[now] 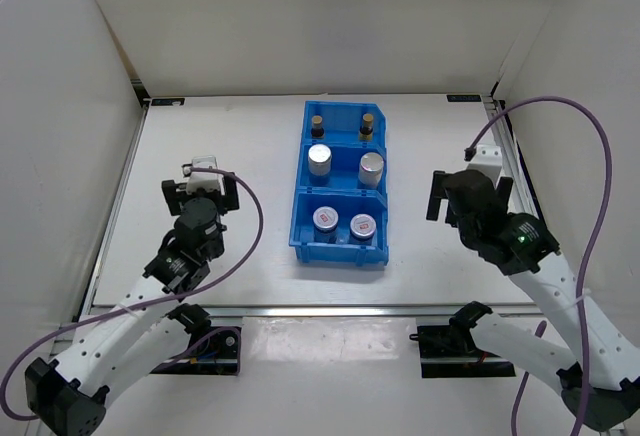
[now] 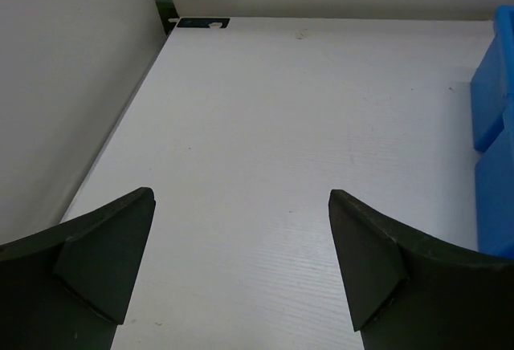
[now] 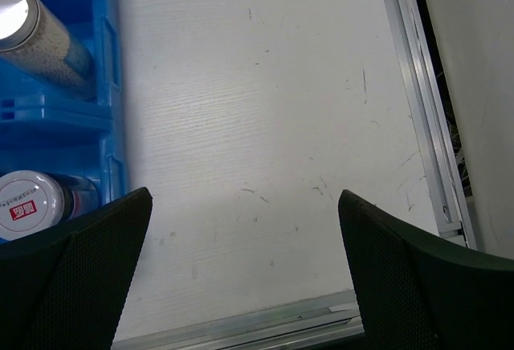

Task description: Organize the condiment bottles

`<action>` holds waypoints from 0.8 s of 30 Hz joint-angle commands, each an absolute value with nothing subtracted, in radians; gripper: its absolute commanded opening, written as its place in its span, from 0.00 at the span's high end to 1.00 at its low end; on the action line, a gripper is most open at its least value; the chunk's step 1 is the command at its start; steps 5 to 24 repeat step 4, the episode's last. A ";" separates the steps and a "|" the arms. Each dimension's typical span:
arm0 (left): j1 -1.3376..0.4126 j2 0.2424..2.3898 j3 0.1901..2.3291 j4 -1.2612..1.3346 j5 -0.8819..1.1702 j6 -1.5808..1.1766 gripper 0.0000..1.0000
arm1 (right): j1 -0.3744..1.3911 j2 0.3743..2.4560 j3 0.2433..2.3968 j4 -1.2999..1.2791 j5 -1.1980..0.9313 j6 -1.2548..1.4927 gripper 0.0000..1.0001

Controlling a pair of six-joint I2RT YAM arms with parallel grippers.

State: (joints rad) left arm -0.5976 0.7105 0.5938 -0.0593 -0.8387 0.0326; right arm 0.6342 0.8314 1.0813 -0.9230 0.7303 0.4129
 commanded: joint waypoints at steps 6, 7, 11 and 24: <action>-0.600 0.698 0.540 0.080 -0.857 0.063 0.00 | 0.632 0.853 1.072 -0.890 0.753 0.448 0.00; -0.600 0.698 0.540 0.080 -0.857 0.063 0.00 | 0.632 0.853 1.072 -0.890 0.753 0.448 0.00; -0.600 0.698 0.540 0.080 -0.857 0.063 0.00 | 0.632 0.853 1.072 -0.890 0.753 0.448 0.00; -0.600 0.698 0.540 0.080 -0.857 0.063 0.00 | 0.632 0.853 1.072 -0.890 0.753 0.448 0.00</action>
